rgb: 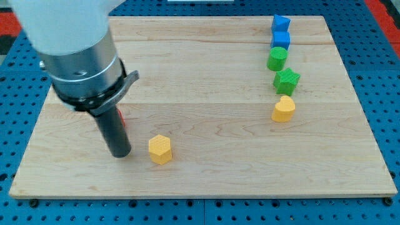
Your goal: Move the yellow hexagon to the bottom center of the board
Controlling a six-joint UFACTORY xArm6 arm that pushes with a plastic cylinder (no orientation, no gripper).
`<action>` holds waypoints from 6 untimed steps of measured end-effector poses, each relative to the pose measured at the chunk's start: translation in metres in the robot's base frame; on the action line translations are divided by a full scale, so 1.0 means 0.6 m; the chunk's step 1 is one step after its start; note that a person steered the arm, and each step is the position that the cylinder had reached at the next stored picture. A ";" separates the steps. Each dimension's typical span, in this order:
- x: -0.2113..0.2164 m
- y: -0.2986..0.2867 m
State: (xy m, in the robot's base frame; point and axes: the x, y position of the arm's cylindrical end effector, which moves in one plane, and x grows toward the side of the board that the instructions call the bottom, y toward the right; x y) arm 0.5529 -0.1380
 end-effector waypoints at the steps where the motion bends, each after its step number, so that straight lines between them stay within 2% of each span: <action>1: 0.012 0.008; 2: -0.005 0.033; 3: -0.046 0.099; 4: -0.039 0.155; 6: -0.012 0.104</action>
